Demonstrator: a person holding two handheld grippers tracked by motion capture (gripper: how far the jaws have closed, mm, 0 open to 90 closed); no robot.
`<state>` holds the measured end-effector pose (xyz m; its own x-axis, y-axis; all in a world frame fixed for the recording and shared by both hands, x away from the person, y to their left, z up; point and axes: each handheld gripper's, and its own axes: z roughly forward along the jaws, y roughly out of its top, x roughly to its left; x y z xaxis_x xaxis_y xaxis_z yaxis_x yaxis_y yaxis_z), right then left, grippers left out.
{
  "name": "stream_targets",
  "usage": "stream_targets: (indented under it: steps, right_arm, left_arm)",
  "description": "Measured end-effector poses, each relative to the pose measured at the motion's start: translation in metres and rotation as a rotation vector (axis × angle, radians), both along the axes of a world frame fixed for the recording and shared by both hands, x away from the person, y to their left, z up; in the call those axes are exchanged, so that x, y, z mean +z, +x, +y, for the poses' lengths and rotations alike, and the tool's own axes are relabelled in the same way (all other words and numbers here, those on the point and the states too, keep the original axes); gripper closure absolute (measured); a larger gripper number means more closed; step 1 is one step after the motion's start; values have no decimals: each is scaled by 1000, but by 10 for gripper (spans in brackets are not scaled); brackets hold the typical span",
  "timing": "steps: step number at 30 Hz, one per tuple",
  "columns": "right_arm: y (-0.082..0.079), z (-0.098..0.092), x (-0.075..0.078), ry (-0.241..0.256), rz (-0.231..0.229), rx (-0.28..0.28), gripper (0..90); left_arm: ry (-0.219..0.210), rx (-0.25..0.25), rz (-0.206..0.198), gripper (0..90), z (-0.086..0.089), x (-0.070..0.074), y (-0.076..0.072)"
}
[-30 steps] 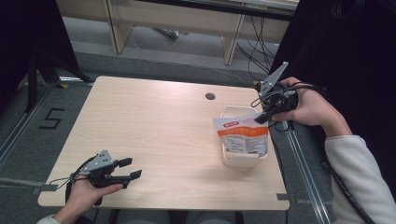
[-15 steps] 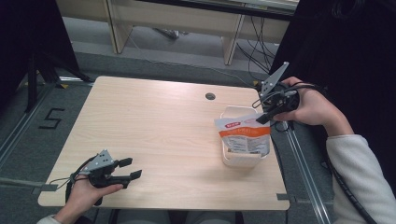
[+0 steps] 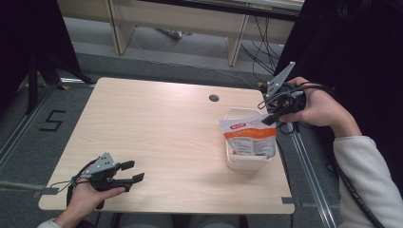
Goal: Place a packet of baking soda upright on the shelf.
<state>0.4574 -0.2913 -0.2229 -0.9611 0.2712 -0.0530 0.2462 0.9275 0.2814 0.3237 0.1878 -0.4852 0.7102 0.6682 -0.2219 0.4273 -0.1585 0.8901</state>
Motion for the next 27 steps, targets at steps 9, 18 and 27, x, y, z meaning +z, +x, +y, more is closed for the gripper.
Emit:
stream_targets:
  steps: [9, 18, 27]
  right_arm:
    - [0, 0, 1, -16, 16, 13, 900]
    - [1, 4, -2, -34, 35, 0, 900]
    - [5, 8, -8, -48, 32, 16, 900]
  left_arm:
    - [4, -1, 0, 351, 0, 0, 0]
    - [6, -2, -1, 351, 0, 0, 0]
    - [5, -2, -1, 351, 0, 0, 0]
